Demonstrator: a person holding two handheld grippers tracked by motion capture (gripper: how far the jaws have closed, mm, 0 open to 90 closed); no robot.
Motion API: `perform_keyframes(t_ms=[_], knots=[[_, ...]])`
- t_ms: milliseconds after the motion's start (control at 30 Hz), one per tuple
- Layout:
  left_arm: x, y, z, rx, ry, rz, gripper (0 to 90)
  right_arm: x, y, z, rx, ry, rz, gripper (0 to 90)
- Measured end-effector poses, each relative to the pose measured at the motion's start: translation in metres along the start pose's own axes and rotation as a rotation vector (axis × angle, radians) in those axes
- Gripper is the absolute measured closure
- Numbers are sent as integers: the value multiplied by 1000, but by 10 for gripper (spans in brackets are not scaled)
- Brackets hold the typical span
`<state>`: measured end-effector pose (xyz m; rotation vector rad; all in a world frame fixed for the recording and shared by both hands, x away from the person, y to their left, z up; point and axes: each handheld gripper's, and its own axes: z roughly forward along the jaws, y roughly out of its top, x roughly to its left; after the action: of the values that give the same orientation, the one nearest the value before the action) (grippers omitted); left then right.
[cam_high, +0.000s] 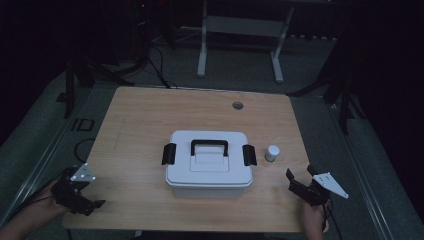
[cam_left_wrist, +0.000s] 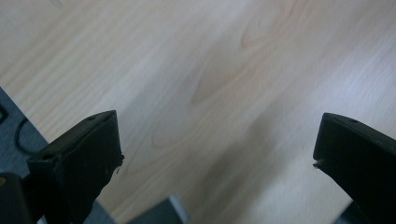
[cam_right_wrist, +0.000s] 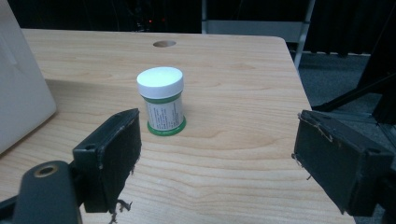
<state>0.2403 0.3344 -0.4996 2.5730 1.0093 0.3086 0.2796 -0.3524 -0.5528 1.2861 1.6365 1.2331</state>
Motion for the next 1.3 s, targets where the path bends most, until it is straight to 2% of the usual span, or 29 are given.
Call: perform_keyframes(t_ms=[200,267,400,467,567,633,800,867,1100,1300], knots=[[-3,13,2,134,-16,56,7,0,0,0,-1,1,1,146],[-4,17,3,182,-4,87,7,0,0,0,-1,1,0,146],[-4,23,3,266,-2,115,7,0,0,0,0,1,-1,146],[-4,26,2,307,-3,120,7,0,0,0,0,1,-1,146],[-2,31,0,366,-19,96,7,0,0,0,1,0,-5,146],[-1,34,0,403,-26,96,7,0,0,0,2,0,-6,146],[-4,40,-4,412,-52,113,7,0,0,0,0,0,-5,146],[-4,42,-5,415,-47,123,7,0,0,0,2,0,-5,145],[-2,49,-11,429,-77,130,7,1,0,0,3,1,-9,146],[0,59,-20,399,-85,129,7,0,0,0,5,2,-8,146]])
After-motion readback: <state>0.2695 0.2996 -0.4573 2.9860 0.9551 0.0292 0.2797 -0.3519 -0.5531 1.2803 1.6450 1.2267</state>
